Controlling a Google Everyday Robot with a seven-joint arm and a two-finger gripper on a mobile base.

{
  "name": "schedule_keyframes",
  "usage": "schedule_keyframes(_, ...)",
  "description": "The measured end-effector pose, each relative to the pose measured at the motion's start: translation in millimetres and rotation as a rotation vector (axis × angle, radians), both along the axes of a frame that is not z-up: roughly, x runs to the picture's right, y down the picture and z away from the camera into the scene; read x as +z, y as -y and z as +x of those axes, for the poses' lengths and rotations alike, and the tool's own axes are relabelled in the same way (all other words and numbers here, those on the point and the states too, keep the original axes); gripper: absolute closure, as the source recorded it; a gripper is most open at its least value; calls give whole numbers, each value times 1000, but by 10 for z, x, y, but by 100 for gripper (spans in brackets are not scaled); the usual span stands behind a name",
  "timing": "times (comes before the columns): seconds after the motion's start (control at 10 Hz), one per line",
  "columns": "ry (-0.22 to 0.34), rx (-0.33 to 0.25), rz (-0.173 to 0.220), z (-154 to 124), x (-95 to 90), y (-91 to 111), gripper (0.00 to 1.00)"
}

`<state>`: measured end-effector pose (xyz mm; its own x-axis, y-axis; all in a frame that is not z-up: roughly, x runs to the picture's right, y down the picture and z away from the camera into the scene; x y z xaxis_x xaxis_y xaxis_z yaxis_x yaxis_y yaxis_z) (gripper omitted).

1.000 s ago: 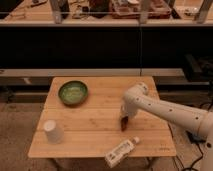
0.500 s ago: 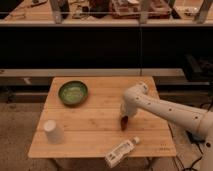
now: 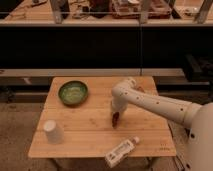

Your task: Drag the pepper across the table

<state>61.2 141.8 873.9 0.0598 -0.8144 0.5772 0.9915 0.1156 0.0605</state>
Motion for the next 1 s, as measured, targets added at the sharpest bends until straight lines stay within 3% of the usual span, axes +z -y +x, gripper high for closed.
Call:
schedule_keyframes(0.6,81,-78,-28,-481,125,-52,100)
schedule_keyframes(1.0,150,-133,-34,-844,97,-68,100)
